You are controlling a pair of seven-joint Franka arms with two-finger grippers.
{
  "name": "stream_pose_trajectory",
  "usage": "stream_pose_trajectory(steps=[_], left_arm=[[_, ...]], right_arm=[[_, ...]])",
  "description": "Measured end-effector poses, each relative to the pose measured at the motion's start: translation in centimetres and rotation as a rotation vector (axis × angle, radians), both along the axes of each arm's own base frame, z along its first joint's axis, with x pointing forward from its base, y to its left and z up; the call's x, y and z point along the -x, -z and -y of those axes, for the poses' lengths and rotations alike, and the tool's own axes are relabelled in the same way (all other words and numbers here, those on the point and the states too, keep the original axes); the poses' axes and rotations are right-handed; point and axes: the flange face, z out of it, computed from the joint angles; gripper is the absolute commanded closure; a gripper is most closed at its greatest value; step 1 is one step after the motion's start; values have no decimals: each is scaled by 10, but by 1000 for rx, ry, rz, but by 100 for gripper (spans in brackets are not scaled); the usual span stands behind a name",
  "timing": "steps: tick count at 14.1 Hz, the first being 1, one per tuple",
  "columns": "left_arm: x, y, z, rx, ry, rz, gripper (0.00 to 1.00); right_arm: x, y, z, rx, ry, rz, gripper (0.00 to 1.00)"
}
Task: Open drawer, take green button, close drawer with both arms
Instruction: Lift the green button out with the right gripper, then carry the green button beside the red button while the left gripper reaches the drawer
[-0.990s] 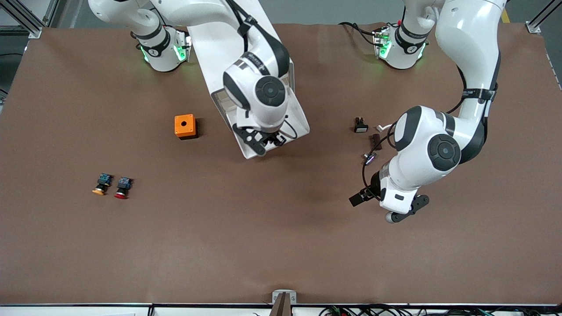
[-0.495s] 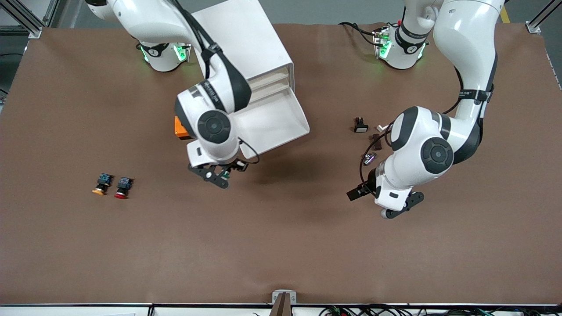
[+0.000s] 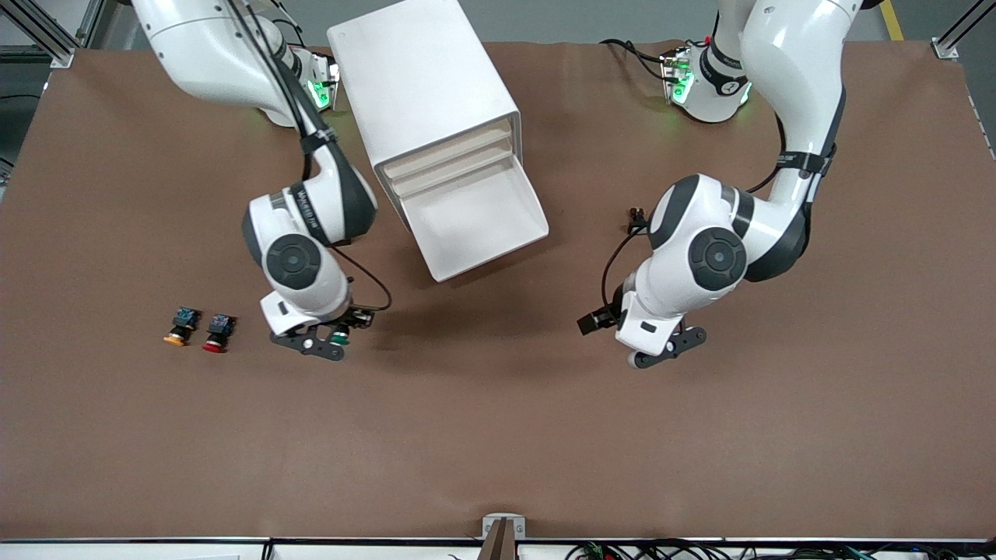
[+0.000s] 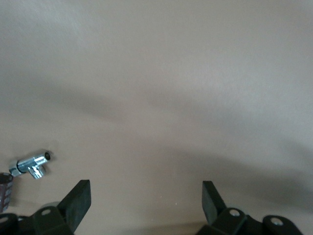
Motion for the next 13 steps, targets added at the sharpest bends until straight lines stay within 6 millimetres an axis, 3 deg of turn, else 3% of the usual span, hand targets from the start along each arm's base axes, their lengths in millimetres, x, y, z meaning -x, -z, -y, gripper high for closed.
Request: stream_pose_trajectory(steps=[4,8,13], left_arm=[[25,25,41,-33,-99,-60,0],[43,40,69,-57,-100,-77,0],[64,54,96,-72,-51,-97,0]], right_arm=[[6,12,79,12,-119,4,100],[11,9,122,53,-211,37,100],[5,16,194,44,-203,88,100]])
